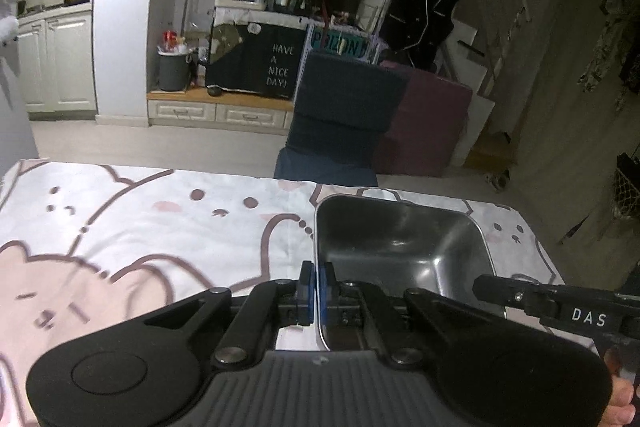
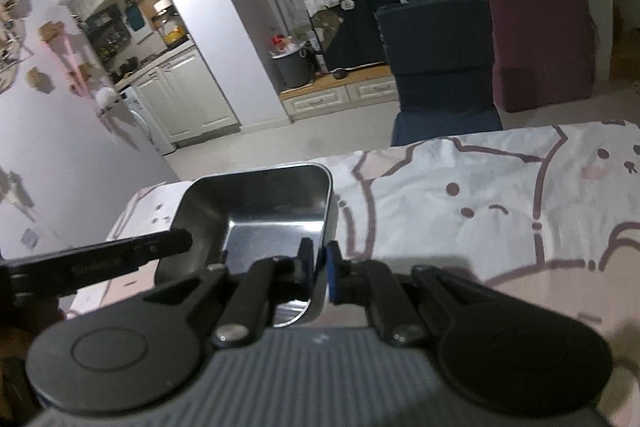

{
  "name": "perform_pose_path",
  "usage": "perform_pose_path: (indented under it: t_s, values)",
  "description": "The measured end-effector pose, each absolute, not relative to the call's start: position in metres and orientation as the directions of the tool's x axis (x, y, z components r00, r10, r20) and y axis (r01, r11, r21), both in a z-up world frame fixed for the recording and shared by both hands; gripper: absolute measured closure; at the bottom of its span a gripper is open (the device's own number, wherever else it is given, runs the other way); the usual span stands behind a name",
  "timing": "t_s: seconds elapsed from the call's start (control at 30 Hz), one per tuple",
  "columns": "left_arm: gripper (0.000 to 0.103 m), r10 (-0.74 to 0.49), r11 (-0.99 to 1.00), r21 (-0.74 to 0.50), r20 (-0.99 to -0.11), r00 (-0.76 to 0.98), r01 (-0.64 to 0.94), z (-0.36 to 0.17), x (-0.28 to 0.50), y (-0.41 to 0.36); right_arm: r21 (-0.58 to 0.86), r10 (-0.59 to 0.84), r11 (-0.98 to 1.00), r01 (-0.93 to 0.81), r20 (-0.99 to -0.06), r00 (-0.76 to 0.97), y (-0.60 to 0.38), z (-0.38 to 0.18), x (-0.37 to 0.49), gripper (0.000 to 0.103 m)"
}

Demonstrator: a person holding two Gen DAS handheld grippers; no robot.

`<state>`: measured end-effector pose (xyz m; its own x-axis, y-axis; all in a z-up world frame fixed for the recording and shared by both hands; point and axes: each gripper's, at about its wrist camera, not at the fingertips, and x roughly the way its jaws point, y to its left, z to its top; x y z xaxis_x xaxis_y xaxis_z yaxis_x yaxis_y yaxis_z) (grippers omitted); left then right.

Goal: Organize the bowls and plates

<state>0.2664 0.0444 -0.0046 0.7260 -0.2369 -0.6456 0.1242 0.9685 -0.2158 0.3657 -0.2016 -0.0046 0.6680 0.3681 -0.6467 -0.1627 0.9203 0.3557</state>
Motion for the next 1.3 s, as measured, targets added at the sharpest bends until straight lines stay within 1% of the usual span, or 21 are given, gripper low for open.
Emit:
perform_pose_path:
  t_s: [0.17, 0.37, 0.6, 0.77, 0.97, 1.3]
  values:
    - [0.101, -0.218, 0.973, -0.2, -0.641, 0.736, 0.113, 0.004, 0.215, 0.057, 0.392, 0.406, 0.903, -0.178, -0.64, 0.652, -0.195, -0.002, 0.324, 0.095]
    - [0.1, -0.194, 0.978, -0.189, -0.667, 0.719, 0.089, -0.003, 0.166, 0.071, 0.405, 0.435, 0.892, -0.202, -0.647, 0.626, -0.179, -0.008, 0.285, 0.095]
    - [0.101, -0.149, 0.986, -0.159, -0.704, 0.694, 0.051, -0.015, 0.126, 0.088, 0.413, 0.465, 0.882, -0.229, -0.679, 0.568, -0.163, -0.025, 0.246, 0.095]
    - [0.101, -0.13, 0.989, -0.147, -0.736, 0.665, 0.03, -0.025, 0.113, 0.097, 0.424, 0.481, 0.875, -0.234, -0.706, 0.519, -0.147, -0.039, 0.233, 0.095]
    - [0.101, -0.128, 0.989, -0.143, -0.776, 0.618, 0.024, -0.049, 0.117, 0.098, 0.386, 0.454, 0.891, -0.24, -0.738, 0.499, -0.133, -0.046, 0.22, 0.094]
    - [0.1, -0.069, 0.997, -0.076, -0.839, 0.54, 0.01, -0.075, 0.125, 0.11, 0.366, 0.442, 0.897, -0.248, -0.776, 0.451, -0.115, -0.059, 0.214, 0.093]
